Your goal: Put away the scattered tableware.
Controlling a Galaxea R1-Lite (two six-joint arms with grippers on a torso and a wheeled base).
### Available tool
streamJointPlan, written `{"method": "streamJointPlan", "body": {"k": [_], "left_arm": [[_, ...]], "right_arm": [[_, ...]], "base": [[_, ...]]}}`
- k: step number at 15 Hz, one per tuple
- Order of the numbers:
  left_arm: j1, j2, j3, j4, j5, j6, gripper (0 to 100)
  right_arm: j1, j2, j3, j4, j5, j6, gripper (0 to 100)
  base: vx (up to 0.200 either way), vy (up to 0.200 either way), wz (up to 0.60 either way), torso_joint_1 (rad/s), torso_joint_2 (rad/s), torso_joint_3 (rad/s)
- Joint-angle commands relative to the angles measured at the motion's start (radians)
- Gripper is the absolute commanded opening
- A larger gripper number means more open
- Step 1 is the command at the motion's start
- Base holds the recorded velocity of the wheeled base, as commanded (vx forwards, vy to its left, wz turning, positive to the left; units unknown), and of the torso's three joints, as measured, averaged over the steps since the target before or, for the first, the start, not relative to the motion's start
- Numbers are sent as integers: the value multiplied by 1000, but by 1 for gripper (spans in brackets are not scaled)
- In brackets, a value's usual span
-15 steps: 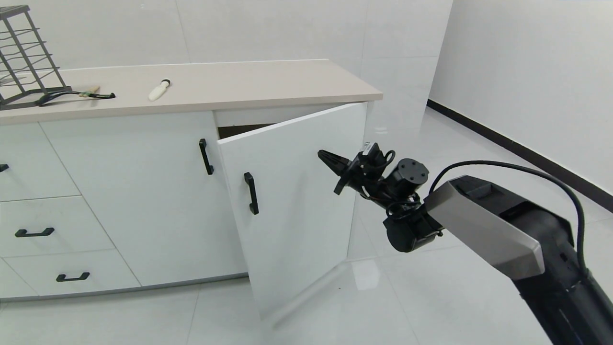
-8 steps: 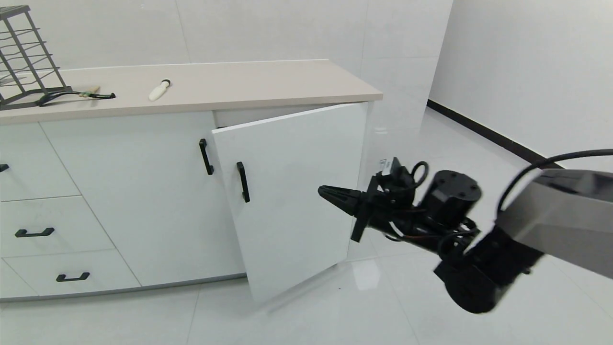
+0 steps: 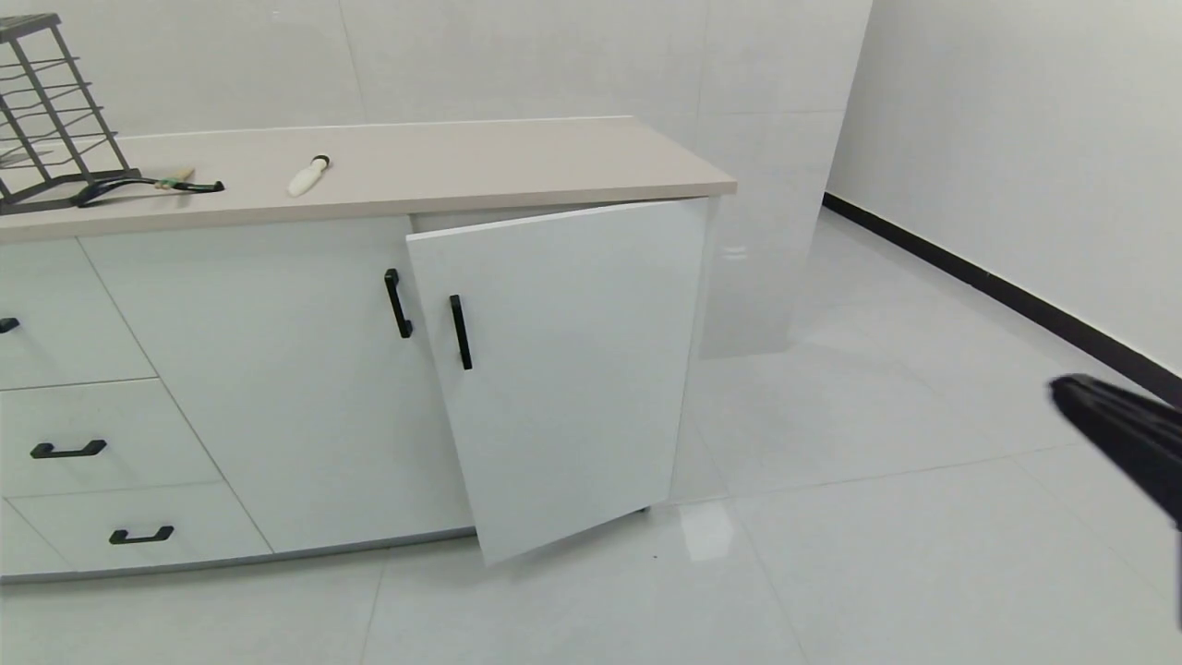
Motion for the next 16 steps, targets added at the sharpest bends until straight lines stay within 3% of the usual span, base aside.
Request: {"method": "streamJointPlan", "body": {"k": [1, 3, 4, 6, 7, 10, 16], "left_arm": [[0, 0, 0, 0, 0, 0, 100], [0, 0, 0, 0, 0, 1, 100], [0, 0, 0, 0, 0, 10, 100], [0, 0, 0, 0, 0, 10, 100], [0, 0, 0, 0, 1, 9, 100], [0, 0, 0, 0, 1, 9, 100], [0, 0, 0, 0, 1, 9, 100]], "right_arm": [[-187, -755, 83, 403, 4, 1, 0], [-190, -1040, 83, 698, -18, -13, 0], [-191, -1008, 83, 684, -90, -21, 0], [-214, -1008, 83, 800, -214, 67, 0], [-217, -1010, 83, 1006, -378, 150, 0], [-225, -1010, 83, 1354, -558, 248, 0], [-262, -1010, 82, 1363, -556, 242, 0]], "base": [[0, 0, 0, 0, 0, 0], [0, 0, 0, 0, 0, 0], [0, 0, 0, 0, 0, 0], [0, 0, 0, 0, 0, 0], [0, 0, 0, 0, 0, 0], [0, 0, 0, 0, 0, 0], [0, 0, 0, 0, 0, 0]]}}
